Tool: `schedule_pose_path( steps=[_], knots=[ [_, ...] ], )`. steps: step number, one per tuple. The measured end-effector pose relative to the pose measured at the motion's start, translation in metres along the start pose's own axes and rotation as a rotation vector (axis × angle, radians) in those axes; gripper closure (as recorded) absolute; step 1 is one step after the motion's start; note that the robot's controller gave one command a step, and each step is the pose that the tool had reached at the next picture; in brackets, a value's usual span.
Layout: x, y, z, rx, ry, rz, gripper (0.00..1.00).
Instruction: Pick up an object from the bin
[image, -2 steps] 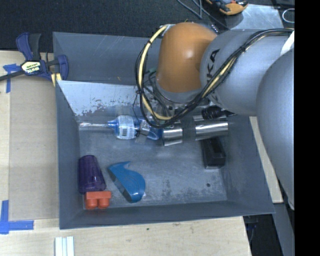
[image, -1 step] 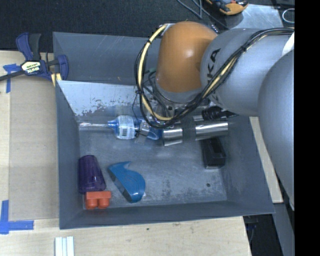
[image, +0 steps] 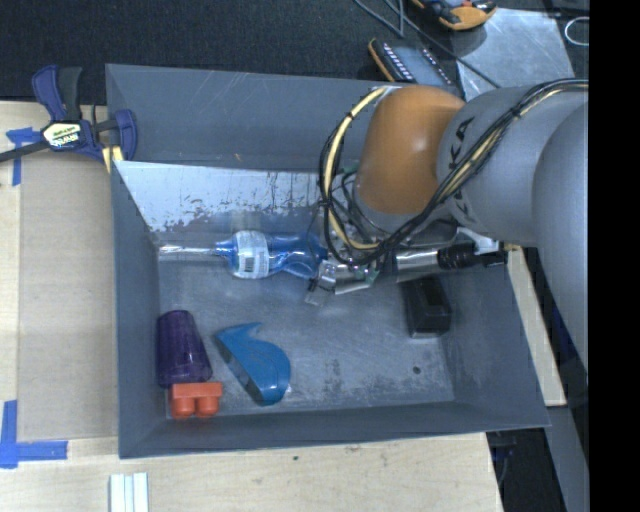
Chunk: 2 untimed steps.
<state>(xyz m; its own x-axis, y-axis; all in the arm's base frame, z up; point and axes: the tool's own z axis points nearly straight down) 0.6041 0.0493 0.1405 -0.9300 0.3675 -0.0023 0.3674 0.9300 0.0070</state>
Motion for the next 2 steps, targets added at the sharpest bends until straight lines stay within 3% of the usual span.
schedule_pose_path(
  steps=[1,2],
  knots=[
    [0.0008,0.0410,-0.0036,0.002,0.002,0.318,1.00],
    [0.0008,0.0411,-0.0036,0.002,0.002,0.317,1.00]
  ],
)
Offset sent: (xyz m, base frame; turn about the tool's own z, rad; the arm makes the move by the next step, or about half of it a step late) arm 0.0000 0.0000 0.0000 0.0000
